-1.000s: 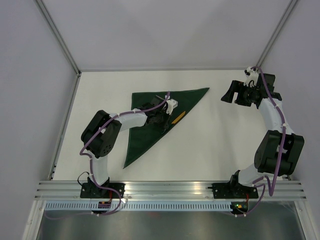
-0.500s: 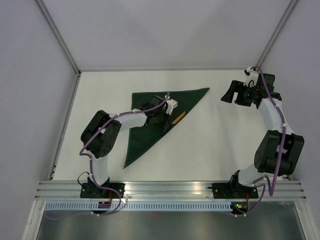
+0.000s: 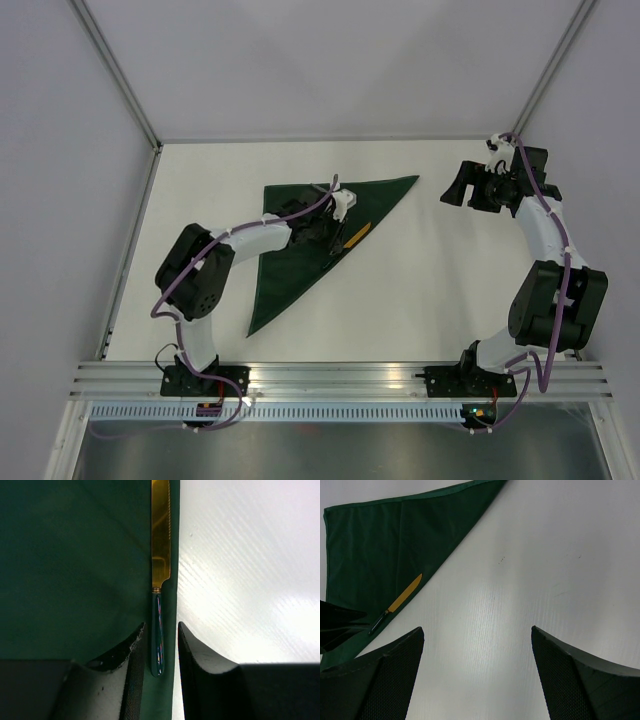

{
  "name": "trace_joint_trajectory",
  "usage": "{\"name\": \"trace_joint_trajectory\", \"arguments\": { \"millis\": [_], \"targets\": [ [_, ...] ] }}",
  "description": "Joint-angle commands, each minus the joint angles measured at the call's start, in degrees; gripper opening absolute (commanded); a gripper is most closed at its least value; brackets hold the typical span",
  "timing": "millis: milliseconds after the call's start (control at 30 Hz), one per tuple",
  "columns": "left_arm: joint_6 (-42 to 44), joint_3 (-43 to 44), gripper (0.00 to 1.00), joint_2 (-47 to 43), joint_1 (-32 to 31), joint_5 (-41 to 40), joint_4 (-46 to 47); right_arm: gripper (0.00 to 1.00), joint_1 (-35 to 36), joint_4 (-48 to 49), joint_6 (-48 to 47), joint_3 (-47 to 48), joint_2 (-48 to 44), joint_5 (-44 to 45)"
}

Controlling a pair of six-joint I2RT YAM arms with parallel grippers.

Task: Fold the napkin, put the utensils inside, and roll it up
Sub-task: Place the knife on the napkin.

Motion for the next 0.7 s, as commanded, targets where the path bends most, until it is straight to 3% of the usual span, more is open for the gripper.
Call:
{"name": "trace_joint_trajectory", "arguments": {
  "millis": [0,233,333,500,567,667],
  "targets": [
    [1.5,3.0,0.37,-3.9,-0.5,-0.6,-0.6,0.93,0.4,0.0,0.7,1.2,-0.8,1.0],
    [0.7,5.6,0.38,-13.7,-0.1,-5.6,-2.4,0.92,6.7,-0.7,-2.4,3.1,-0.6,5.9],
    [-2.7,6.8,0.38,-21.5,1.2,-11.3,-3.4,0.92,11.2,0.8,-2.4,2.4,-1.5,7.1],
    [-10.9,10.2,0.4,-33.6,6.2,-9.9,-6.4,0.92,20.1,4.3,-4.2,0.9,-2.9,8.0],
    [-13.3,11.0,0.5,-38.4,8.3,-9.4,-7.3,0.92,24.7,6.1,-4.2,-0.6,-3.8,8.6],
    [-14.8,14.4,0.54,-42.1,10.3,-8.1,-9.7,0.92,32.7,9.4,-4.7,-2.6,-4.4,10.8]
  ]
}}
